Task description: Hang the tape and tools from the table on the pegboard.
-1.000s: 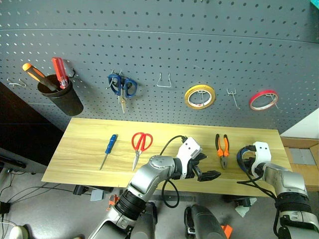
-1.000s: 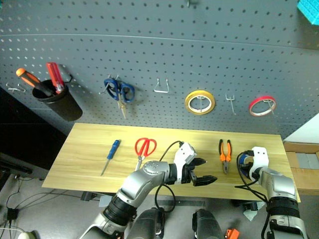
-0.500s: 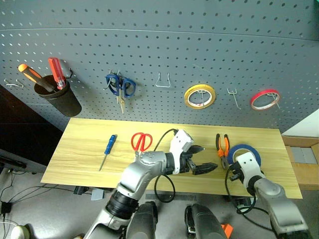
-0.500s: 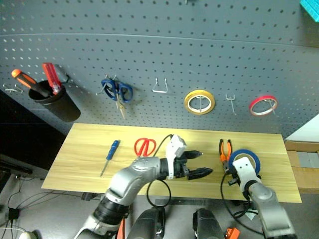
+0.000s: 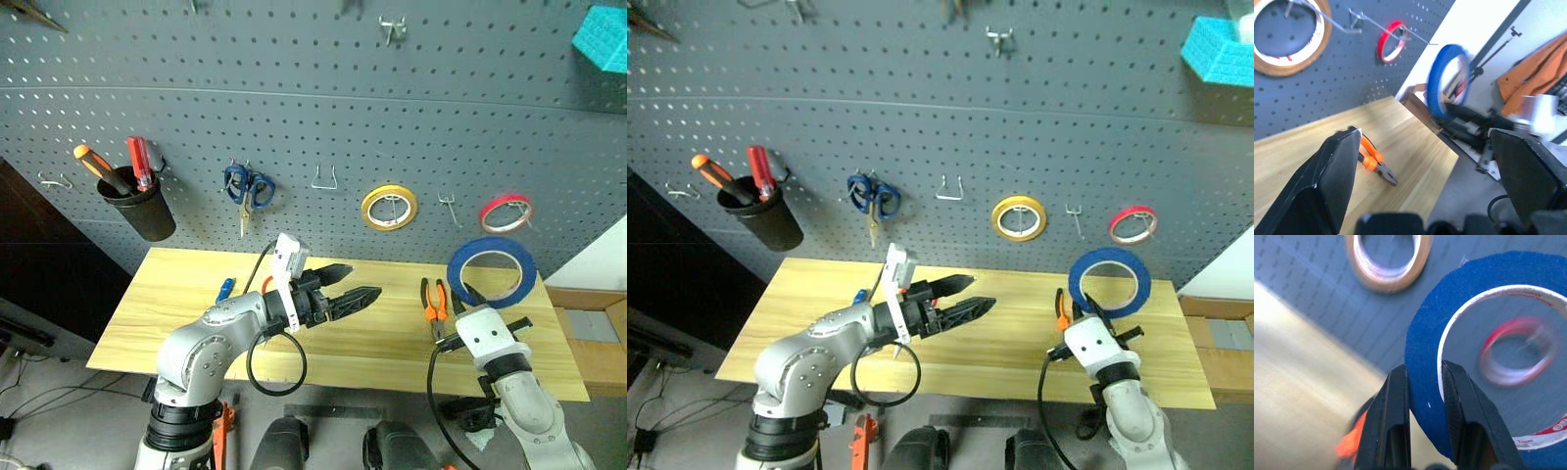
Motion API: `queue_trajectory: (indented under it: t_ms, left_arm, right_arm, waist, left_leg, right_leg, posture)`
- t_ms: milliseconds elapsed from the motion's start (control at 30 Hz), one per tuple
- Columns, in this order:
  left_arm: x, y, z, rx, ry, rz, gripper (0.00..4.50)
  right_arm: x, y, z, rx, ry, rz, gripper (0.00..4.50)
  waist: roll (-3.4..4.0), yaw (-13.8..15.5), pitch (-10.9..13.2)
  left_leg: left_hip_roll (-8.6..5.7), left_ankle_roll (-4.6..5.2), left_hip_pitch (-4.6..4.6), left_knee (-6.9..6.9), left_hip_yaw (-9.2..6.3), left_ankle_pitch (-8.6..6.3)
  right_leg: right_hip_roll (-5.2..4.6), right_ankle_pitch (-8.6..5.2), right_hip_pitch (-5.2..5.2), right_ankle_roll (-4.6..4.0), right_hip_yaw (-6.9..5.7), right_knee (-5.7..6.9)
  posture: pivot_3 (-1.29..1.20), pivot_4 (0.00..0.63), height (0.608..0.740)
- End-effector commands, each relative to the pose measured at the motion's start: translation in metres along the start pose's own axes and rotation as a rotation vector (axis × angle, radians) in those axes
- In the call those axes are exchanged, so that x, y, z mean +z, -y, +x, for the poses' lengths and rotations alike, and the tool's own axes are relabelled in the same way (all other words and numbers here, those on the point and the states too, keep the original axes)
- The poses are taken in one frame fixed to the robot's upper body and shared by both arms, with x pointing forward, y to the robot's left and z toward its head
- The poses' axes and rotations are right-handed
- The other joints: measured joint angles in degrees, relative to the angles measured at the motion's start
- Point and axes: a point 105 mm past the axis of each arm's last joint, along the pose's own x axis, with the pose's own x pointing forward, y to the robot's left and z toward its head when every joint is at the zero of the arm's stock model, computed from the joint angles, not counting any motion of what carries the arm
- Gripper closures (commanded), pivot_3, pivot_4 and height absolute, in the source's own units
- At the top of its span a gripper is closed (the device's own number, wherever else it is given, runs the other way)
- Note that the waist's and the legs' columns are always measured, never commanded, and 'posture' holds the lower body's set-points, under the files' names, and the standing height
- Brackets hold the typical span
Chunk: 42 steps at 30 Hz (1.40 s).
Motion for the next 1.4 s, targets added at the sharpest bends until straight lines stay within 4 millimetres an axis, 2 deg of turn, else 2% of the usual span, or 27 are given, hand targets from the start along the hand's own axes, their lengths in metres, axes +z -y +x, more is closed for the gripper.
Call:
queue_trajectory:
  t_ms: [33, 133, 400, 567, 833, 1100, 1233, 1333, 1400]
  left_arm:
    - [0.011, -0.004, 0.011, 0.012, 0.052, 0.043, 0.00]
    - [0.022, -0.008, 0.020, 0.016, 0.087, 0.061, 0.00]
    - [0.038, -0.009, 0.043, -0.019, 0.121, 0.091, 0.00]
    - [0.038, -0.008, 0.055, -0.027, 0.121, 0.110, 0.00]
    - [0.031, -0.006, 0.055, -0.026, 0.113, 0.120, 0.00]
    - [0.030, -0.009, 0.050, -0.011, 0.111, 0.124, 0.00]
    - [0.024, -0.008, 0.048, -0.003, 0.100, 0.116, 0.00]
    - [0.013, -0.008, 0.042, 0.011, 0.078, 0.103, 0.00]
    - [-0.004, -0.010, 0.034, 0.035, 0.035, 0.093, 0.00]
  right_arm:
    - [0.013, 0.008, 0.016, -0.040, 0.117, -0.034, 4.11]
    - [0.014, 0.013, 0.033, -0.034, 0.159, -0.042, 4.11]
    - [-0.008, 0.012, 0.070, 0.096, 0.141, 0.077, 4.11]
    - [-0.017, 0.009, 0.087, 0.191, 0.120, 0.153, 4.11]
    - [-0.031, 0.007, 0.103, 0.269, 0.051, 0.217, 4.11]
    - [-0.041, 0.010, 0.099, 0.205, 0.007, 0.225, 1.49]
    - [-0.053, 0.006, 0.081, 0.159, -0.062, 0.267, 0.09]
    - [-0.055, -0.010, 0.052, 0.192, -0.118, 0.280, 0.03]
    - [-0.058, -0.024, 0.031, 0.207, -0.208, 0.305, 0.03]
  waist:
    - [-0.09, -0.42, -0.44]
    - [-0.10, -0.59, -0.70]
    - [-0.15, -0.67, -1.42]
    - [-0.13, -0.58, -1.43]
    - [-0.12, -0.53, -1.44]
    - [-0.11, -0.32, -1.44]
    - [-0.10, -0.03, -1.45]
    - [-0.08, 0.32, -1.45]
    - [-0.06, 0.45, -1.45]
  left_leg:
    - [0.01, 0.00, 0.12, -0.02, 0.00, 0.00]
    - [0.01, 0.21, 0.72, -0.03, -0.01, -0.11]
    - [0.00, 0.38, 0.72, -0.02, 0.03, -0.03]
    - [0.00, 0.32, 0.70, 0.00, 0.04, 0.01]
    - [0.03, 0.22, 0.70, -0.03, 0.08, 0.06]
    - [0.02, 0.23, 0.70, 0.00, 0.07, 0.06]
    - [0.04, 0.22, 0.69, -0.03, 0.06, 0.06]
    - [0.04, 0.24, 0.68, -0.03, 0.07, 0.05]
    - [0.05, 0.36, 0.68, -0.06, 0.06, -0.02]
  right_leg:
    - [0.02, 0.01, 0.10, -0.02, 0.01, 0.00]
    - [0.05, 0.02, 0.72, -0.05, 0.01, -0.01]
    - [0.10, 0.27, 0.73, -0.48, 0.07, 0.02]
    - [0.10, 0.31, 0.71, -0.54, 0.08, 0.02]
    - [0.09, 0.31, 0.69, -0.55, 0.13, 0.03]
    - [0.07, 0.31, 0.70, -0.55, 0.13, 0.05]
    - [0.07, 0.31, 0.69, -0.56, 0.12, 0.05]
    - [0.06, 0.31, 0.67, -0.56, 0.14, 0.05]
    - [0.05, 0.30, 0.68, -0.56, 0.14, 0.03]
  posture:
    - [-0.01, 0.049, 0.740]
    - [0.00, 0.041, 0.740]
    - [0.03, 0.043, 0.740]
    - [0.05, 0.049, 0.740]
    - [0.06, 0.058, 0.740]
    - [0.07, 0.064, 0.740]
    - [0.07, 0.068, 0.740]
    - [0.08, 0.087, 0.740]
    - [0.08, 0.098, 0.740]
